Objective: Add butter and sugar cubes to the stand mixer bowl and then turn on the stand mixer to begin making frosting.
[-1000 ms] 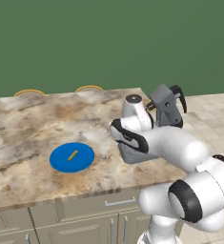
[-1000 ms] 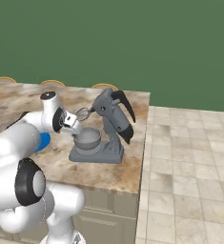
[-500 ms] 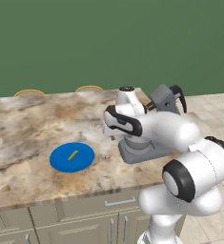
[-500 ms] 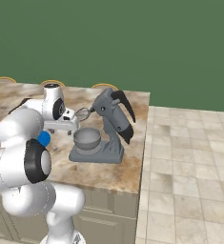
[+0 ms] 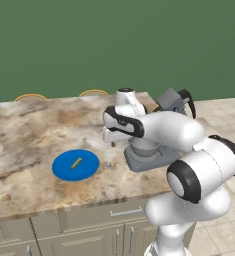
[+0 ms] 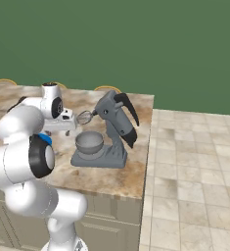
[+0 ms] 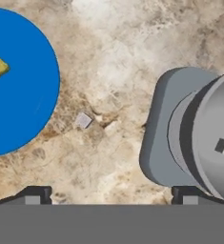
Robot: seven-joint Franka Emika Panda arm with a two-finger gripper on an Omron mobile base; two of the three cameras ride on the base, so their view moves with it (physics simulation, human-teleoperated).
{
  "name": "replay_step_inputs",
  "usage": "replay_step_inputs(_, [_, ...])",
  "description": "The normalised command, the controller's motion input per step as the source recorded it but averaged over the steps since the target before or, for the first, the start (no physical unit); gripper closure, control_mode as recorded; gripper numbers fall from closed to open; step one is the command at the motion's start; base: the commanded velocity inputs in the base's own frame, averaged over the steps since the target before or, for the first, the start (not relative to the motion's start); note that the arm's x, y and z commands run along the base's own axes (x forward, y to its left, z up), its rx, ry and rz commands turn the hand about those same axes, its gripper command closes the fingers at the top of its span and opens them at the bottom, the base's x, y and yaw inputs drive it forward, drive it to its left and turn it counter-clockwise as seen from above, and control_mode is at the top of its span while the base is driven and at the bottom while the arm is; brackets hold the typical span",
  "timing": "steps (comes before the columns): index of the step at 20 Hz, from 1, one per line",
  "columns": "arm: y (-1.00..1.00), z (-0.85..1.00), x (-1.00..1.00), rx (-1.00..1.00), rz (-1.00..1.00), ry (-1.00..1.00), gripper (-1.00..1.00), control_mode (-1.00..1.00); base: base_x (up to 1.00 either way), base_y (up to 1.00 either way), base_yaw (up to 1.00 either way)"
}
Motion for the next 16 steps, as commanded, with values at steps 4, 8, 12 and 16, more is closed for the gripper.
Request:
replay_step_inputs(4, [0.17,-0.05,0.00,0.00,0.19,-0.03,-1.00,-1.00,0.00,0.00,0.00])
replay_step_inputs(8, [0.03,-0.09,0.00,0.00,0.22,-0.01,-1.00,-1.00,0.00,0.00,0.00])
replay_step_inputs(12, [0.00,-0.12,0.00,0.00,0.26,0.00,-1.00,-1.00,0.00,0.00,0.00])
replay_step_inputs(16, [0.00,-0.13,0.00,0.01,0.26,0.00,-1.00,-1.00,0.00,0.00,0.00])
